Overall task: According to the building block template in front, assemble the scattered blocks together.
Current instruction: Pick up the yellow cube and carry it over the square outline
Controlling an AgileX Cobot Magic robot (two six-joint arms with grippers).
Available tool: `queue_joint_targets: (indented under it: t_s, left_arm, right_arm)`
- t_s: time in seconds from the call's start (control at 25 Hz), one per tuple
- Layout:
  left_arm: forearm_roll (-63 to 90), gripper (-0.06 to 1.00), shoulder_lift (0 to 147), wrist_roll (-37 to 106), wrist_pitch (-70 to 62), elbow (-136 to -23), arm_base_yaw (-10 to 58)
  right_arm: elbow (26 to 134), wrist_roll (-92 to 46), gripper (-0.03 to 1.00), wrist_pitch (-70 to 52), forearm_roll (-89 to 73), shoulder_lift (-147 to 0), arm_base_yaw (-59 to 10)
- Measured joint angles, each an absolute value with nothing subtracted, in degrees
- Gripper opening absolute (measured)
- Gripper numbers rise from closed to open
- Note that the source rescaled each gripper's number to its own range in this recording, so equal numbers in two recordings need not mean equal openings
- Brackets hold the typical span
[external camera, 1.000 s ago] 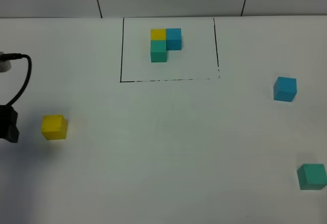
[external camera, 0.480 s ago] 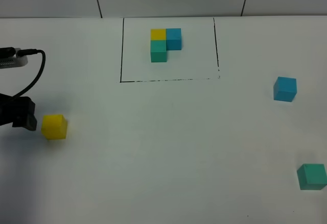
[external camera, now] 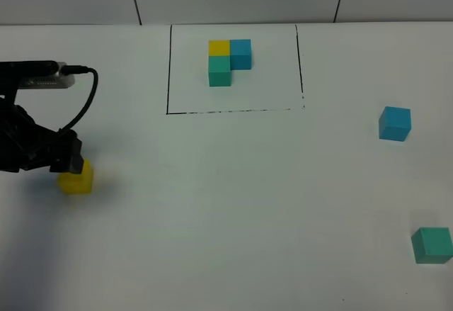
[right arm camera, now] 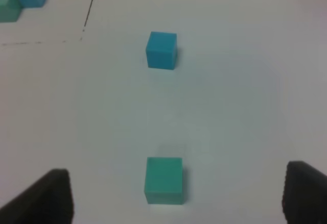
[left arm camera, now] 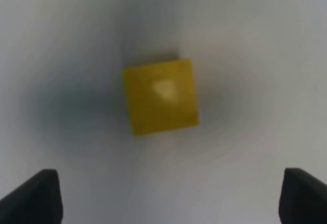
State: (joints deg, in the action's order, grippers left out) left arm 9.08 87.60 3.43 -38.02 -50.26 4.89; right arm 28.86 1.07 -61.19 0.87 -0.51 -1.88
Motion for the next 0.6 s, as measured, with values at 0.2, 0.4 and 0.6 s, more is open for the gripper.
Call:
queue_joint_targets:
  t_s: [0.2,0.4,0.6]
  left_arm:
    - [7.7,1.0,90.4,-1.8,-37.8,-50.3,4.9]
    - [6.5,1.0,93.5,-4.8,-37.4,-51.5,4.9]
    - [6.1,1.0,96.9,-5.6,-37.5,-53.5,4.9]
  right_arm:
    - [28.9,1.1,0.67,-61.2,0.9,-0.5,-1.9]
    - [28.9,1.1,0.67,-61.2,0.9,-0.5,-1.9]
    - [28.9,1.1,0.67,-61.2,0.9,-0.5,-1.9]
